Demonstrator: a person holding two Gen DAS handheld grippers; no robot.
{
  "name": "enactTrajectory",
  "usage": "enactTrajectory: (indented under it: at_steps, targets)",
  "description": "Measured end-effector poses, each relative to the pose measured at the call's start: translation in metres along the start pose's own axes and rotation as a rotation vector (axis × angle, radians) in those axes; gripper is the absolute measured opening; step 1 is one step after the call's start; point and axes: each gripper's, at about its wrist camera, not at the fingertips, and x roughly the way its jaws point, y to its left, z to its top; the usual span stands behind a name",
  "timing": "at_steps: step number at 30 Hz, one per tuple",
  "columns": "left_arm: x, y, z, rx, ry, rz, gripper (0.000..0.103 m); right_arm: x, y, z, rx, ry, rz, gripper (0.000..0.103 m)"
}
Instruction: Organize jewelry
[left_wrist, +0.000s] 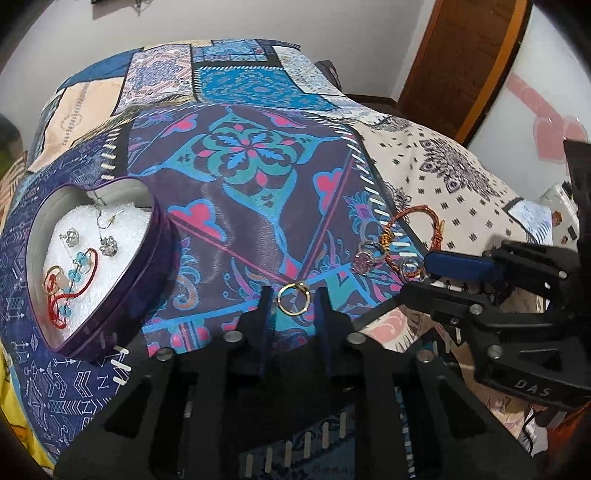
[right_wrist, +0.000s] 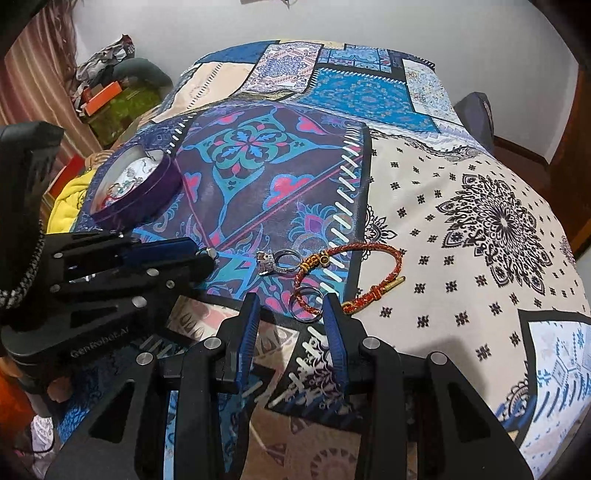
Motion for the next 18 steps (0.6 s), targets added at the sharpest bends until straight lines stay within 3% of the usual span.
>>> enactTrajectory:
  at_steps: [6, 11, 18]
  targets:
    - [0.0, -0.004, -0.002, 0.015, -0.012, 0.021, 0.016, 0.003, 0.002, -0.001, -0.004, -0.01, -0.007, 0.032]
    - [-0.003, -0.002, -0.003, 0.006, -0.014, 0.006, 0.016, 0.004, 0.005, -0.003, -0.024, -0.014, -0.049, 0.018]
    - [-0.013, -0.005, -0.009, 0.004, -0.019, 0.003, 0.016, -0.003, 0.003, -0.002, -0.012, -0.022, -0.038, 0.018]
